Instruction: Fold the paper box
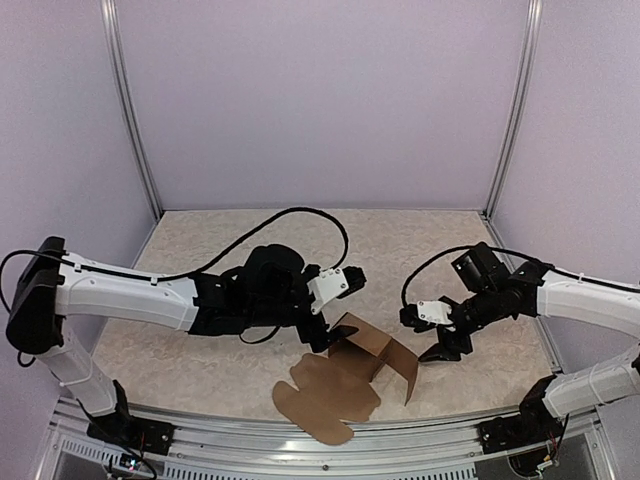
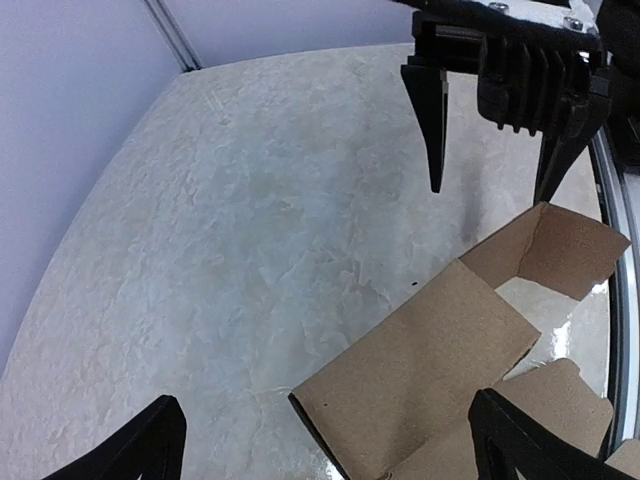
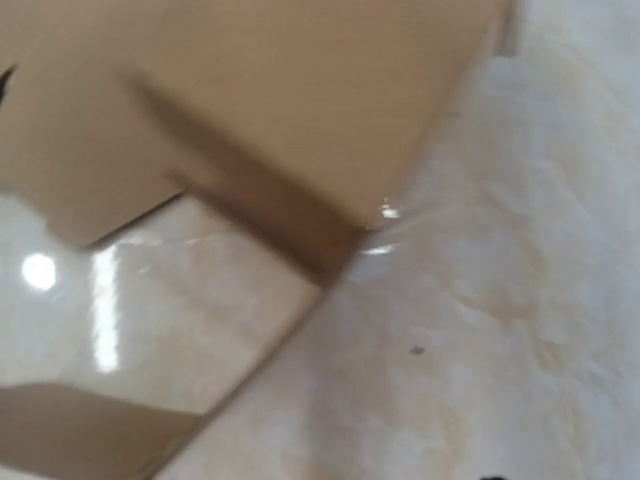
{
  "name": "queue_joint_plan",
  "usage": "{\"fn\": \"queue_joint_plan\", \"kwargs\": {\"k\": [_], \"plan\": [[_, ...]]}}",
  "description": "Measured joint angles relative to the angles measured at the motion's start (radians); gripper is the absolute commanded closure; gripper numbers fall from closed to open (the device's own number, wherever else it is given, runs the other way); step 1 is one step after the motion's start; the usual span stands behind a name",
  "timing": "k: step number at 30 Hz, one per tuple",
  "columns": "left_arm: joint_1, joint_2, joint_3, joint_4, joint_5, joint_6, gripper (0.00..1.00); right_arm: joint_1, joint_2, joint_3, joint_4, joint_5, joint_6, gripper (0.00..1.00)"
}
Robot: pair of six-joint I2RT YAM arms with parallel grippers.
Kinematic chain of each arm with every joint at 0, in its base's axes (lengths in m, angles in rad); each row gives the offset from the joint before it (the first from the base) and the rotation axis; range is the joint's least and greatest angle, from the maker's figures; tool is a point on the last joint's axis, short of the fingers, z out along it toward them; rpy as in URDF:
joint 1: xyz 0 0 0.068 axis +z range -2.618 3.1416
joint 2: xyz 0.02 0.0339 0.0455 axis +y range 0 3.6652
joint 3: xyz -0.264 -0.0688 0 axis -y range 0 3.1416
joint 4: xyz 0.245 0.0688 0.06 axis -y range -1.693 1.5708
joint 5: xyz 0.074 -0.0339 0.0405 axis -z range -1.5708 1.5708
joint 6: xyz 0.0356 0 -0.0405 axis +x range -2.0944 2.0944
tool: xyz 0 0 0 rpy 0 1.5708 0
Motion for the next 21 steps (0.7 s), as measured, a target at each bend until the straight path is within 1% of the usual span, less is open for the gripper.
{"fn": "queue_joint_plan", "kwargs": {"k": [3, 6, 10, 12, 15, 21], "plan": [[-0.002, 0.031, 0.037, -0.050, 0.053, 0.074, 0.04, 0.065, 0.016, -0.019, 0.003, 0.028, -0.045, 0.32], [-0.003, 0.076, 0.065, -0.097, 0.083, 0.133, 0.05, 0.161, 0.095, -0.027, 0.016, 0.069, -0.069, 0.33], [-0.003, 0.152, 0.091, -0.117, 0.080, 0.166, 0.09, 0.207, 0.195, -0.014, 0.053, 0.099, -0.039, 0.34], [-0.002, 0.181, 0.090, -0.116, 0.059, 0.163, 0.11, 0.207, 0.224, 0.006, 0.076, 0.107, -0.008, 0.34], [0.000, 0.191, 0.077, -0.073, 0.005, 0.136, 0.13, 0.207, 0.248, 0.054, 0.113, 0.114, 0.049, 0.36], [0.007, 0.159, -0.008, 0.019, -0.135, 0.010, 0.14, 0.196, 0.327, 0.138, 0.178, 0.124, 0.116, 0.37]]}}
